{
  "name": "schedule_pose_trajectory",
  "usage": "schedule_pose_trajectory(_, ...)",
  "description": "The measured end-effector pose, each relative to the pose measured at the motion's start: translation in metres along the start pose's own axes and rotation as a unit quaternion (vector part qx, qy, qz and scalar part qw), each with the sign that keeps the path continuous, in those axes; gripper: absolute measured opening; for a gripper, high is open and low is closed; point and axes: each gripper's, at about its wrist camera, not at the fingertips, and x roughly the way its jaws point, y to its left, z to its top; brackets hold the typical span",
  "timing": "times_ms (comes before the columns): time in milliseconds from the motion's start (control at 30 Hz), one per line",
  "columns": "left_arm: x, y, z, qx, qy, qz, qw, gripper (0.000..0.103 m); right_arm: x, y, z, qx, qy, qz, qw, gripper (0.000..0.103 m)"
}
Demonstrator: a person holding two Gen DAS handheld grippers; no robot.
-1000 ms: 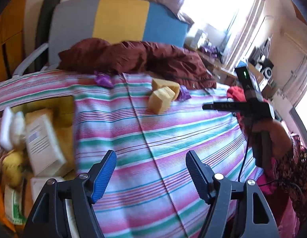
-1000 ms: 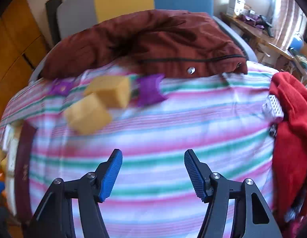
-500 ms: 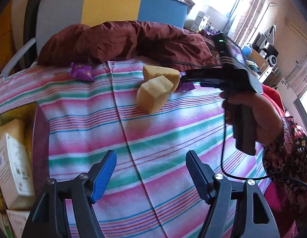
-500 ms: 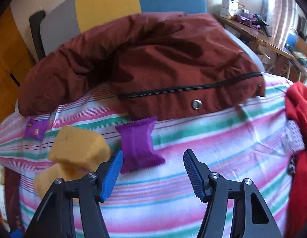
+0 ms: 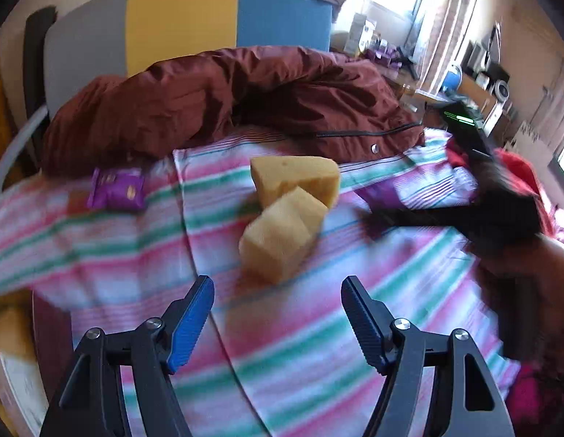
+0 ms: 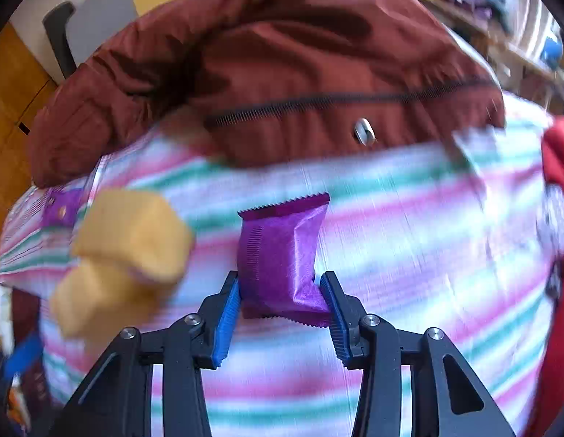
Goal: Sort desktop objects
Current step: 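Grasp the tan sponge with the left tool while the right tool grasps a purple packet, then carry the tan sponge and purple packet with both tools over the gold tray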
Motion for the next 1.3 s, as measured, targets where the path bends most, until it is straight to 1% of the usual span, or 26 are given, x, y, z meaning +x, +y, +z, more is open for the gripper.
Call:
schedule_pose_trajectory(100, 0.017, -0.005, 0.013, 0.025, 0.002, 0.023, 0.9994, 0.074, -0.010, -0.008, -0.021, 0.015, 0.014, 0.014, 1.000, 0.045)
schedule_pose_trajectory(167, 0.028, -0.010, 0.020, 0.048, 0.005, 0.026, 0.9985, 0.074, -0.014, -0.010, -0.031, 0.019, 0.006, 0.024, 1.000, 0.045)
schedule_pose_trajectory(233, 0.039, -0.016, 0.023, 0.070, 0.014, 0.031, 0.9969, 0.073, -0.015, -0.011, -0.032, 0.025, 0.003, 0.029, 0.999, 0.045)
schedule_pose_trajectory(267, 0.045, -0.019, 0.022, 0.078, 0.020, 0.030, 0.9963, 0.071, -0.015, -0.012, -0.030, 0.029, 0.007, 0.031, 0.999, 0.045)
schedule_pose_trajectory(333, 0.050, -0.022, 0.021, 0.082, 0.017, 0.022, 0.9962, 0.065, -0.015, -0.017, -0.029, 0.030, 0.009, 0.037, 0.999, 0.045)
schedule_pose_trajectory(400, 0.051, -0.021, 0.017, 0.073, 0.004, 0.023, 0.9971, 0.052, -0.015, -0.019, -0.031, 0.029, 0.009, 0.042, 0.999, 0.045)
schedule_pose_trajectory(433, 0.051, -0.020, 0.016, 0.066, -0.003, 0.028, 0.9974, 0.050, -0.016, -0.019, -0.030, 0.030, 0.010, 0.044, 0.999, 0.045)
schedule_pose_trajectory(567, 0.046, -0.011, 0.005, 0.022, -0.025, 0.017, 0.9993, 0.044, -0.013, -0.026, -0.029, 0.032, 0.010, 0.048, 0.998, 0.045)
schedule_pose_trajectory(633, 0.043, -0.012, -0.004, 0.022, -0.032, 0.027, 0.9989, 0.040, -0.012, -0.023, -0.028, 0.027, 0.008, 0.045, 0.999, 0.045)
schedule_pose_trajectory(700, 0.043, -0.017, -0.019, 0.038, -0.032, 0.050, 0.9975, 0.035, -0.012, -0.022, -0.027, 0.020, 0.007, 0.041, 0.999, 0.045)
schedule_pose_trajectory(733, 0.043, -0.019, -0.024, 0.042, -0.027, 0.055, 0.9972, 0.034, -0.013, -0.023, -0.028, 0.018, 0.006, 0.040, 0.999, 0.045)
schedule_pose_trajectory(767, 0.036, -0.019, -0.031, 0.042, -0.039, 0.051, 0.9971, 0.034, -0.013, -0.024, -0.028, 0.017, 0.005, 0.039, 0.999, 0.045)
schedule_pose_trajectory(867, 0.025, -0.011, -0.044, 0.018, -0.046, 0.031, 0.9983, 0.033, -0.014, -0.023, -0.029, 0.012, 0.003, 0.034, 0.999, 0.045)
schedule_pose_trajectory(1100, 0.002, 0.006, -0.071, -0.029, -0.068, 0.011, 0.9972, 0.032, -0.019, -0.021, -0.034, -0.004, -0.007, 0.016, 1.000, 0.045)
schedule_pose_trajectory(1167, -0.004, 0.006, -0.080, -0.031, -0.069, 0.017, 0.9970, 0.032, -0.020, -0.020, -0.035, -0.009, -0.010, 0.012, 1.000, 0.045)
schedule_pose_trajectory(1300, -0.015, 0.005, -0.099, -0.027, -0.072, 0.013, 0.9970, 0.032, -0.022, -0.016, -0.037, -0.019, -0.005, -0.001, 1.000, 0.044)
